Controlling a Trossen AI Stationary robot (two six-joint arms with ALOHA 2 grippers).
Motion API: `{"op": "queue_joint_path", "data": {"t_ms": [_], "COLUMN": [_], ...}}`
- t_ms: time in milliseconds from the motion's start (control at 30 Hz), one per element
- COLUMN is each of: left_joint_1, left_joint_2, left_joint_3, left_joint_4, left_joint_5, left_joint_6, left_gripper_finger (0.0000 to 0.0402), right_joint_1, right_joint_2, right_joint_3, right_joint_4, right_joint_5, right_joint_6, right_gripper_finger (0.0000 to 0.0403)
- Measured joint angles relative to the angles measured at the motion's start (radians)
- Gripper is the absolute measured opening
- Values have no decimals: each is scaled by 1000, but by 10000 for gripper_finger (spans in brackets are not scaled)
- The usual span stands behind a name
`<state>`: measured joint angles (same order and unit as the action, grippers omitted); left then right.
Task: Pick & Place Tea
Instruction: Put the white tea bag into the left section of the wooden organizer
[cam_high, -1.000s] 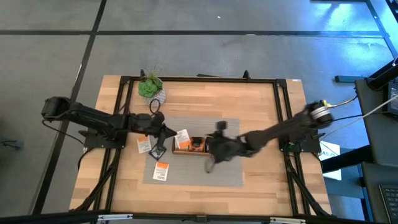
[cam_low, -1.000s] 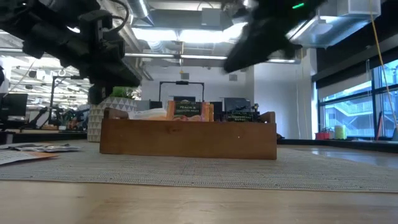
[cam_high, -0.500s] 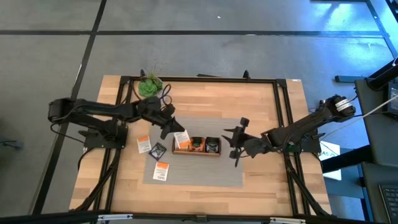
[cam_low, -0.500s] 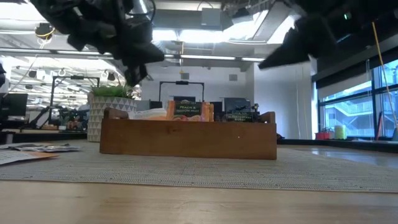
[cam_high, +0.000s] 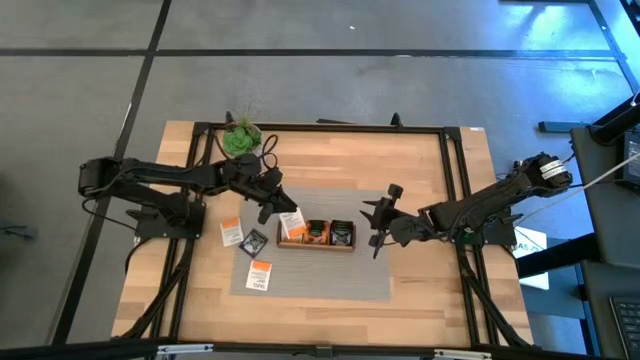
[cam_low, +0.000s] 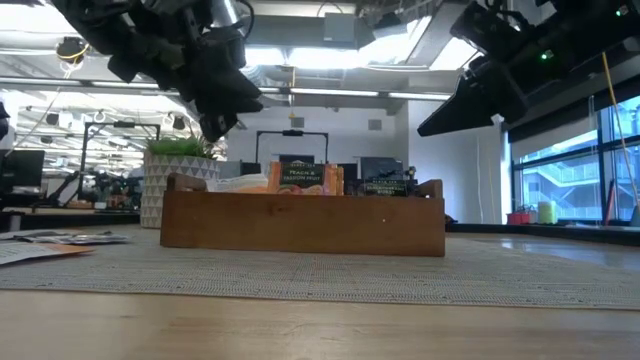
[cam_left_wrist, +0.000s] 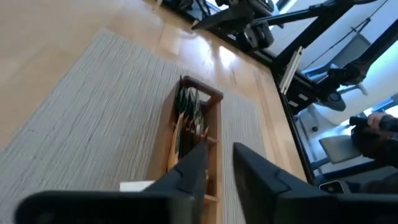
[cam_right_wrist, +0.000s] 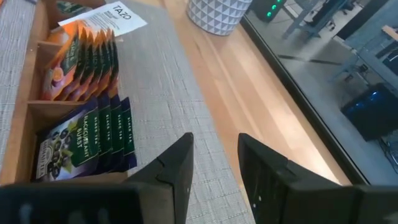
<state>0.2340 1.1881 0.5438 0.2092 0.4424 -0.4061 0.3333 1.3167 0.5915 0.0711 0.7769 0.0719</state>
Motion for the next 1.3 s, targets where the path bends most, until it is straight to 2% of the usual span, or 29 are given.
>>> {"op": "queue_joint_path", "data": {"t_ms": [200, 367, 467, 633, 800, 1167, 1300], "left_joint_1": [-1, 7, 34, 74, 96, 102, 102], "left_joint_2": [0, 0, 0, 18, 89, 213, 221], "left_joint_3": [0, 0, 0, 0, 0, 0, 0], "left_joint_4": [-55, -74, -88, -129, -102, -65, -53], "left_joint_5": [-2, -26, -73, -54, 48, 62, 121], "left_joint_6": [-4, 42, 27, 32, 10, -1, 0], "left_gripper_finger": [155, 190, 196, 192, 187, 186, 186], "right_joint_1": [-2, -2, -2, -2, -5, -33, -33], "right_joint_2": [0, 0, 0, 0, 0, 0, 0], "right_joint_3": [0, 0, 0, 0, 0, 0, 0], "right_joint_4": [0, 0, 0, 1, 30, 37, 37], "right_joint_5": [-1, -1, -1, -1, -1, -22, -22], "right_joint_6": [4, 5, 5, 4, -2, 1, 0], "right_gripper_finger": [129, 129, 129, 129, 129, 129, 129]}}
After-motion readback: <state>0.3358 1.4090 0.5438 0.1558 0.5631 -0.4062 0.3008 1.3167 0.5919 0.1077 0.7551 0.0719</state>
